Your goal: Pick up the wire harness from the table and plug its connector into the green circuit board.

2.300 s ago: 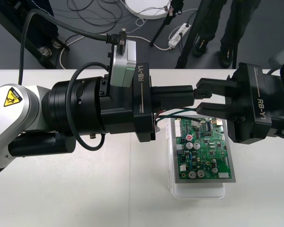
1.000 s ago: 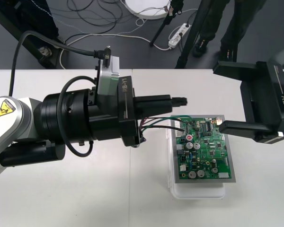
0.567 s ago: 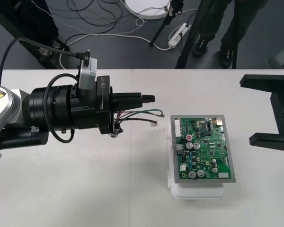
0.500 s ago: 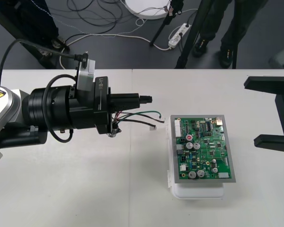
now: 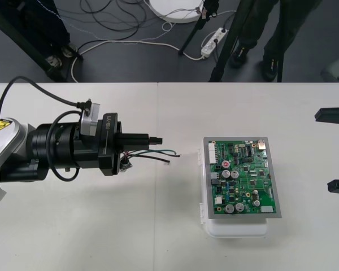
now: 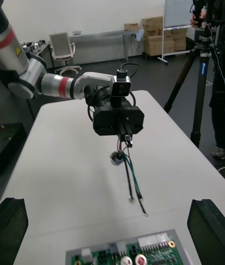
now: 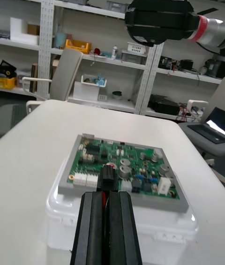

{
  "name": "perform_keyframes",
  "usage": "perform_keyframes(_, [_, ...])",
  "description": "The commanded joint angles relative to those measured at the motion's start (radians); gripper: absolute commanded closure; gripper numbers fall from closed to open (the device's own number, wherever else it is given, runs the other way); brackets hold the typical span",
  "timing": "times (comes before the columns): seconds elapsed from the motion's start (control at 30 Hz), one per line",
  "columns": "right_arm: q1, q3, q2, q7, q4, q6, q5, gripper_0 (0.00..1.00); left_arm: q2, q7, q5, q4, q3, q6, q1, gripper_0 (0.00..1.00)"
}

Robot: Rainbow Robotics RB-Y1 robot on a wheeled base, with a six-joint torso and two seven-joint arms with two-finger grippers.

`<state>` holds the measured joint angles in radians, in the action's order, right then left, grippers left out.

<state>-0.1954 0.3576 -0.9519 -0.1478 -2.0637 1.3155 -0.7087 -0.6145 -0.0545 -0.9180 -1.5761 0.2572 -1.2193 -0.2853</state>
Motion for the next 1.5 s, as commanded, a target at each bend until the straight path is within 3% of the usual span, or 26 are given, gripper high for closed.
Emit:
perform_keyframes(0.03, [-0.099, 0.031, -0.139, 0.089, 0.028, 0.019, -0.003, 0.0, 0.032, -0.113, 0.019, 0.079, -0.027, -0.14, 0.012, 1.0])
perform_keyframes(0.57, [-0.177, 0.024, -0.226, 0.05, 0.007, -0.002, -0.426, 0.0, 0.121, -0.358, 0.002, 0.37, -0.026, -0.284, 0.012, 1.0])
perform_keyframes(0.93, [-0.177, -0.043, -0.271, 0.03, -0.003, -0.133, -0.569, 0.0, 0.177, -0.416, -0.051, 0.435, -0.026, -0.283, 0.002, 1.0])
perform_keyframes(1.5, [-0.165, -0.138, -0.306, -0.342, -0.199, -0.193, -1.008, 0.0, 0.329, -0.466, -0.12, 0.596, -0.026, -0.278, -0.101, 1.0])
